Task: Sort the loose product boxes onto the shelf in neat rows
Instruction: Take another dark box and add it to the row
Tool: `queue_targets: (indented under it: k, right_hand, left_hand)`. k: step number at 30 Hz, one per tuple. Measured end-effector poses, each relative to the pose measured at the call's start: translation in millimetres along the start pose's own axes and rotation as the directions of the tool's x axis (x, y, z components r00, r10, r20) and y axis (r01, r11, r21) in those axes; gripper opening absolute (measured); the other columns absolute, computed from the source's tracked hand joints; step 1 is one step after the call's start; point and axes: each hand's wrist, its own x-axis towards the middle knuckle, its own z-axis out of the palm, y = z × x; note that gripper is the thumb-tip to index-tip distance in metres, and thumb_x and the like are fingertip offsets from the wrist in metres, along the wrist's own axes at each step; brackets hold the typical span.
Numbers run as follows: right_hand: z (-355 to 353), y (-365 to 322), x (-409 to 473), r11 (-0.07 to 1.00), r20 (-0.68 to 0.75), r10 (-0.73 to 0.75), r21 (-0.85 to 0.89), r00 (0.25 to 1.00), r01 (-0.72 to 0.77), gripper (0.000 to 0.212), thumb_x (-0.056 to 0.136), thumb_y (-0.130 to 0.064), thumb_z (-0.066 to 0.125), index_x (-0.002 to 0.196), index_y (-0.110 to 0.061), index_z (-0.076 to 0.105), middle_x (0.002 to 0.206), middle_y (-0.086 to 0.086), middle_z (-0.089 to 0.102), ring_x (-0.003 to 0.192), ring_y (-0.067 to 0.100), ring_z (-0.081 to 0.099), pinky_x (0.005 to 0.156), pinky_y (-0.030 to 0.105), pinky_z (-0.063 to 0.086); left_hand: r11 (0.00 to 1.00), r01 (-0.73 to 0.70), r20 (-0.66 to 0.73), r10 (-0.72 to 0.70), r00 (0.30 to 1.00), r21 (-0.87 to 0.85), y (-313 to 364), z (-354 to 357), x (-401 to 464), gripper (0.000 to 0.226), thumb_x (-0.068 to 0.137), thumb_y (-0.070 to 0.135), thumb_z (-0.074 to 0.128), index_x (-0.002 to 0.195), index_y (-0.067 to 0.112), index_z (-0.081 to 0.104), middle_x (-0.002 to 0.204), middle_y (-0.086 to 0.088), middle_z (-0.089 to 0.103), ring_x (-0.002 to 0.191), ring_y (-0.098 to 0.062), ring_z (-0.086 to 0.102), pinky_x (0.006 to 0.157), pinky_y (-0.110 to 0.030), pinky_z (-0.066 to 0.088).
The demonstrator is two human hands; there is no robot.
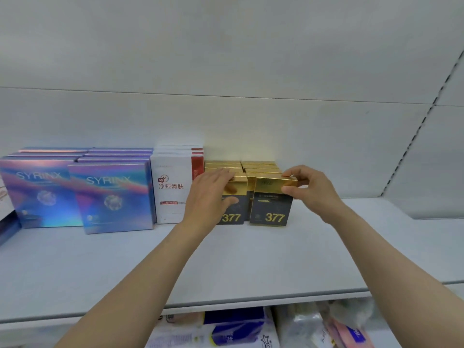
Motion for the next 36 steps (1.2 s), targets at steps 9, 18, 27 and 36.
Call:
queue_targets:
  k: [9, 18, 27, 36]
  right_hand:
    - [26, 5, 4, 0.952, 0.027, -0.18, -0.245, 0.983, 0.181, 0.05, 0.082, -0.025, 0.079, 0.127, -0.027, 0.057, 0.124, -0.007, 0.041, 0.109, 0.005, 0.046, 0.082, 0.01, 0.043]
    - [25, 6, 0, 0.824, 0.065, -0.261, -0.504, 0.963, 0.257, 0.057, 0.087, -0.041, 0.07, 0.137, -0.027, 0.047, 0.136, 0.001, 0.044, 0.126, 0.019, 0.043, 0.088, 0.034, 0.048]
    - [17, -91, 4, 0.667, 0.142, -0.3, -0.676, 0.943, 0.314, 0.058, 0.093, -0.049, 0.057, 0.142, -0.022, 0.045, 0.148, 0.002, 0.042, 0.14, 0.022, 0.03, 0.106, 0.043, 0.037]
    - [134, -266, -44, 0.582, 0.285, -0.539, -0.555, 0.793, 0.594, 0.051, 0.094, -0.05, 0.054, 0.141, -0.03, 0.046, 0.15, -0.004, 0.043, 0.14, 0.018, 0.033, 0.108, 0.039, 0.036]
  left_hand:
    - [1.0, 0.024, -0.042, -0.023, 0.999, 0.016, 4, 5, -3, 0.063, 0.081, 0.034, 0.075, 0.138, 0.023, 0.05, 0.144, 0.003, 0.05, 0.137, -0.018, 0.039, 0.116, -0.037, 0.026]
    - [0.995, 0.025, 0.053, -0.03, 0.998, 0.1, 14, -8, -1, 0.066, 0.085, 0.039, 0.07, 0.142, 0.021, 0.043, 0.149, 0.003, 0.044, 0.139, -0.017, 0.034, 0.116, -0.033, 0.02]
    - [0.995, 0.093, 0.165, -0.097, 0.981, 0.035, -10, -99, -3, 0.064, 0.088, 0.051, 0.062, 0.142, 0.024, 0.043, 0.144, 0.002, 0.048, 0.132, -0.018, 0.042, 0.105, -0.035, 0.036]
    - [0.971, 0.162, 0.019, -0.168, 0.986, 0.173, -117, -283, -87, 0.066, 0.084, 0.046, 0.069, 0.141, 0.024, 0.044, 0.144, 0.0, 0.048, 0.133, -0.02, 0.042, 0.109, -0.033, 0.033]
